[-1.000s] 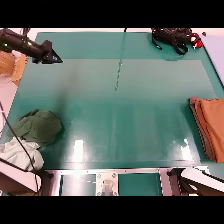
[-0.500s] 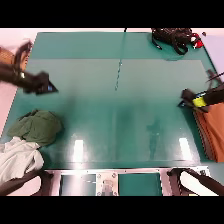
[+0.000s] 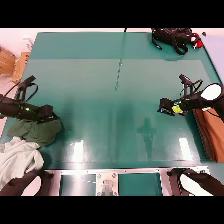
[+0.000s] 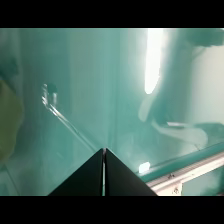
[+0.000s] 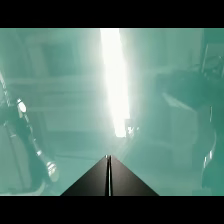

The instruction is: Fold the shirts.

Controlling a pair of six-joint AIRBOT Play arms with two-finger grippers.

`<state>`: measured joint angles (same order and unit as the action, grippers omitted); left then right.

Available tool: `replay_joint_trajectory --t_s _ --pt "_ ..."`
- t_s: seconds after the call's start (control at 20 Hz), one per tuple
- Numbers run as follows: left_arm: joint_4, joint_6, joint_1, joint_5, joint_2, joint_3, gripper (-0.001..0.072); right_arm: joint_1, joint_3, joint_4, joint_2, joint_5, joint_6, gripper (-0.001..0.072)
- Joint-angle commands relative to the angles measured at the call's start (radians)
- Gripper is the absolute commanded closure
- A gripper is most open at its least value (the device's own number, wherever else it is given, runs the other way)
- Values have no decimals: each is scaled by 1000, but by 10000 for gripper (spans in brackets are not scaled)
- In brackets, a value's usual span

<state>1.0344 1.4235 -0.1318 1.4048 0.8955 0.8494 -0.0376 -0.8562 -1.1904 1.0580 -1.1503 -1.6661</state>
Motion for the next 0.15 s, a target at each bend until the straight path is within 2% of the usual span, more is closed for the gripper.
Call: replay_joint_trajectory --t_s 0.0,0.1 --pt "14 -3 0 -33 -11 -16 684 11 4 5 -1 9 2 700" --pt "13 -3 0 -32 -11 -16 684 11 4 5 -1 9 2 700"
